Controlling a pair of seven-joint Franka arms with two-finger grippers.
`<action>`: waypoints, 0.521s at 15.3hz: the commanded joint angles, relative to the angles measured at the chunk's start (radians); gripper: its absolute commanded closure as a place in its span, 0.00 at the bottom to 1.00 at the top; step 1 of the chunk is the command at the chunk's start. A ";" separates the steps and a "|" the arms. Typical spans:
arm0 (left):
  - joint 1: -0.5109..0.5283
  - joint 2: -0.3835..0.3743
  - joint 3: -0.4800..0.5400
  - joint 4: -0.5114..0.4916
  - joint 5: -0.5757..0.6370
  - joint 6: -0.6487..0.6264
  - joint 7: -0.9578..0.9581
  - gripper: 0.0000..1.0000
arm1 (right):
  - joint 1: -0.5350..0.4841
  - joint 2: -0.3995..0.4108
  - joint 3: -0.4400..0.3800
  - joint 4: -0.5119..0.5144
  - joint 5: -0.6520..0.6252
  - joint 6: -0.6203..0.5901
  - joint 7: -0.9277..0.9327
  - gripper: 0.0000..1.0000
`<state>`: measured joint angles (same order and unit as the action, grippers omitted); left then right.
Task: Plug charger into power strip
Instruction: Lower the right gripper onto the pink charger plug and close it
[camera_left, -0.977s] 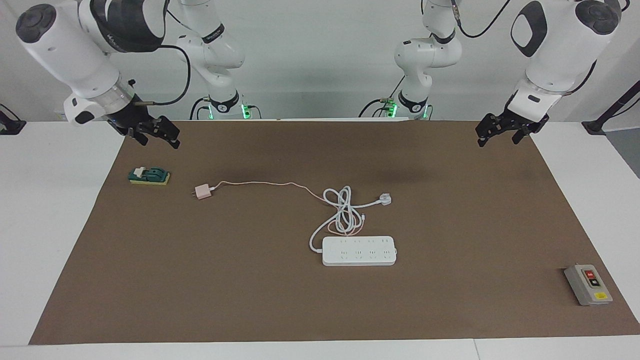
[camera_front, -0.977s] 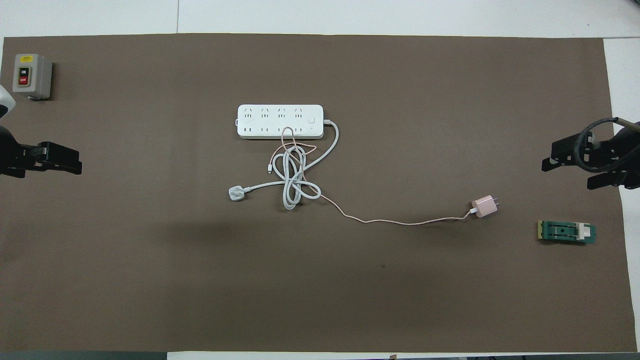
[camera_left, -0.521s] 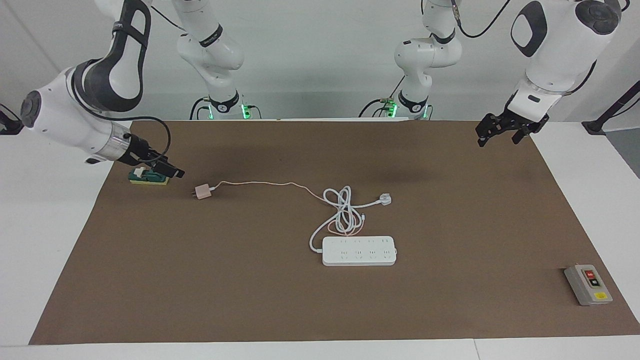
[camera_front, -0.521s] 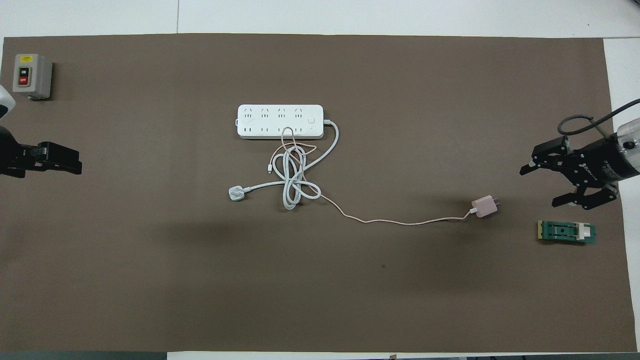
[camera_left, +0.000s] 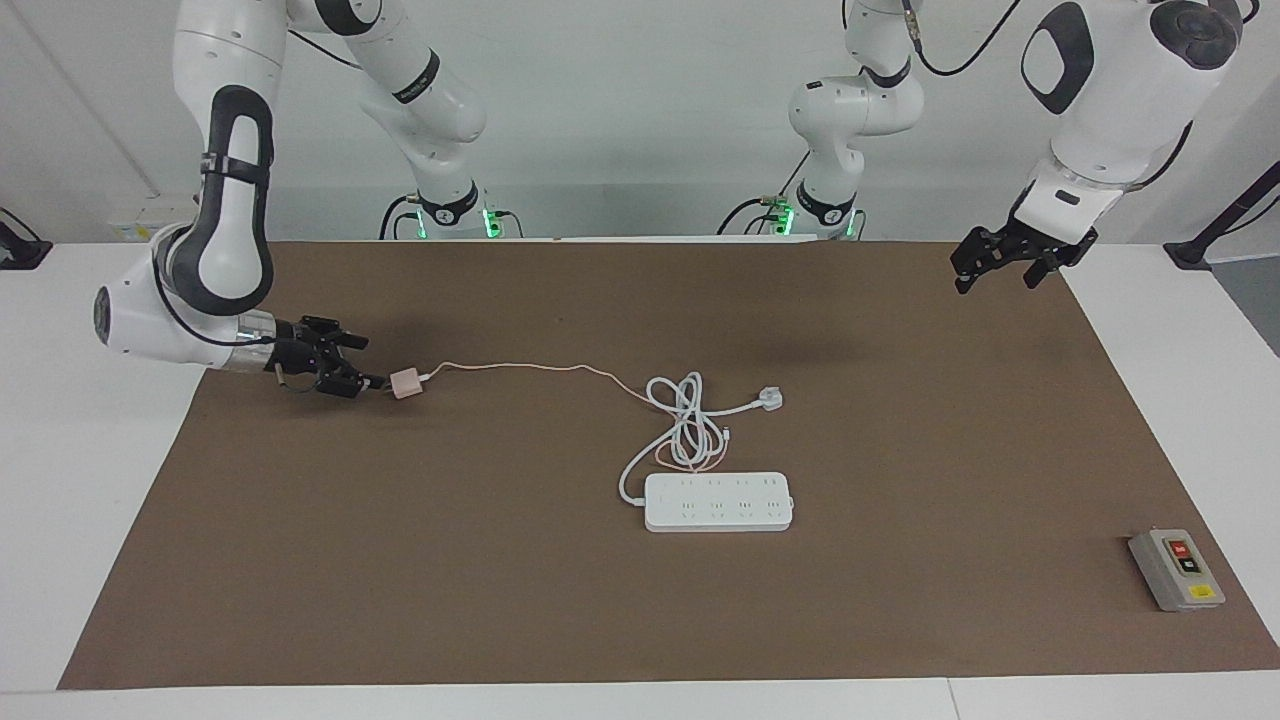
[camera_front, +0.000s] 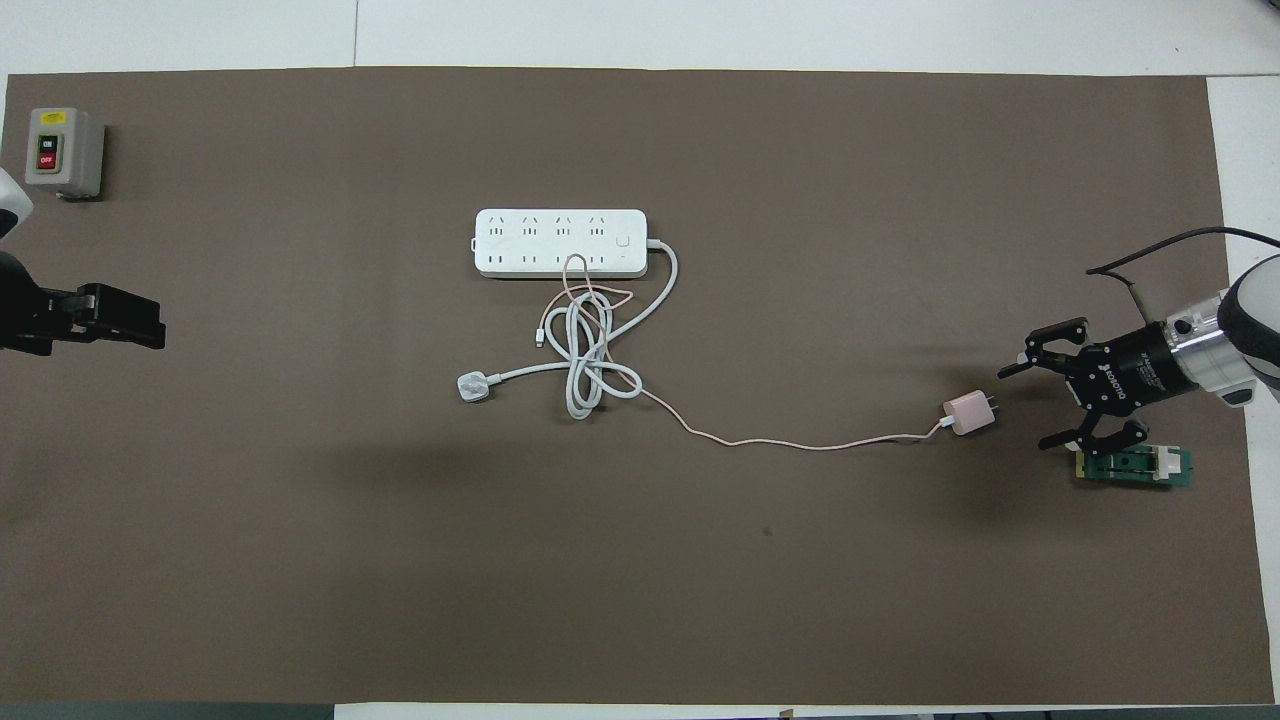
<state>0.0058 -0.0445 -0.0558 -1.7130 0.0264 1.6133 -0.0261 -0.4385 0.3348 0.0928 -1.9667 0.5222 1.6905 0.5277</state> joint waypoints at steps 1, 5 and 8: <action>-0.003 -0.031 -0.002 -0.019 -0.006 0.009 0.014 0.00 | -0.013 0.041 0.005 0.008 0.051 0.012 0.041 0.00; 0.010 -0.031 -0.001 -0.043 -0.092 0.069 0.020 0.00 | 0.000 0.062 0.007 0.011 0.114 0.018 0.143 0.00; 0.040 0.017 0.005 -0.028 -0.290 0.070 0.020 0.00 | 0.003 0.075 0.007 0.008 0.122 0.018 0.144 0.00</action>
<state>0.0127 -0.0473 -0.0519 -1.7252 -0.1627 1.6564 -0.0250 -0.4357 0.3938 0.0966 -1.9632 0.6195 1.7029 0.6567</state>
